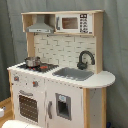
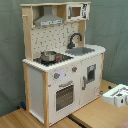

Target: Play with the kitchen

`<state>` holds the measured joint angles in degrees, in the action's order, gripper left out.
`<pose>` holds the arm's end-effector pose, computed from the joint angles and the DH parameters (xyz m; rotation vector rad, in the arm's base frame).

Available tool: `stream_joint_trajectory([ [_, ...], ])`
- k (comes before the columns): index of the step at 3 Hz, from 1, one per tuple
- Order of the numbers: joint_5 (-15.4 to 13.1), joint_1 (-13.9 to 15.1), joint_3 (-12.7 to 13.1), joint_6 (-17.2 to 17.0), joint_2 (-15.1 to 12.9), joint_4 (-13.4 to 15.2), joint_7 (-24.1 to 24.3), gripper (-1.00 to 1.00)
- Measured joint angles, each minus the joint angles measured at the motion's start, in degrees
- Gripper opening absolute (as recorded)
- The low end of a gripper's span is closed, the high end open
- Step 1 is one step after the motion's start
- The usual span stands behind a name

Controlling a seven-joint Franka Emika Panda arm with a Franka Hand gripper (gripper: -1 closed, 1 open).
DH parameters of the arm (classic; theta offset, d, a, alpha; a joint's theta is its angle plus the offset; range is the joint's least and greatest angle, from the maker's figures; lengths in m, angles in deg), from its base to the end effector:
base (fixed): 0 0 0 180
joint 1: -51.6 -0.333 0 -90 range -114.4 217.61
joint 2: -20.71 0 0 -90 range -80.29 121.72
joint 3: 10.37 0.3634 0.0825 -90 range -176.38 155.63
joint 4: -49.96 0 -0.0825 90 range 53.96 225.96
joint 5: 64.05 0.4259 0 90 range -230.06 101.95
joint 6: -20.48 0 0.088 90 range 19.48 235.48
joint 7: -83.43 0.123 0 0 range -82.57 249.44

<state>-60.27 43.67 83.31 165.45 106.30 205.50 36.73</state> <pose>0.0689 0.4105 0.2979 0.6461 1.5710 0.5148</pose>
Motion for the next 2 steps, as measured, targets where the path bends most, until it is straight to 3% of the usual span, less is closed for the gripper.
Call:
stream_joint_trajectory([
  [1, -0.65, 5.46, -0.21, -1.01, 0.52, -1.28, 1.36, 1.0],
  [2, -0.41, 10.32, -0.26, -1.0, -0.47, -4.3, 1.68, 1.0],
])
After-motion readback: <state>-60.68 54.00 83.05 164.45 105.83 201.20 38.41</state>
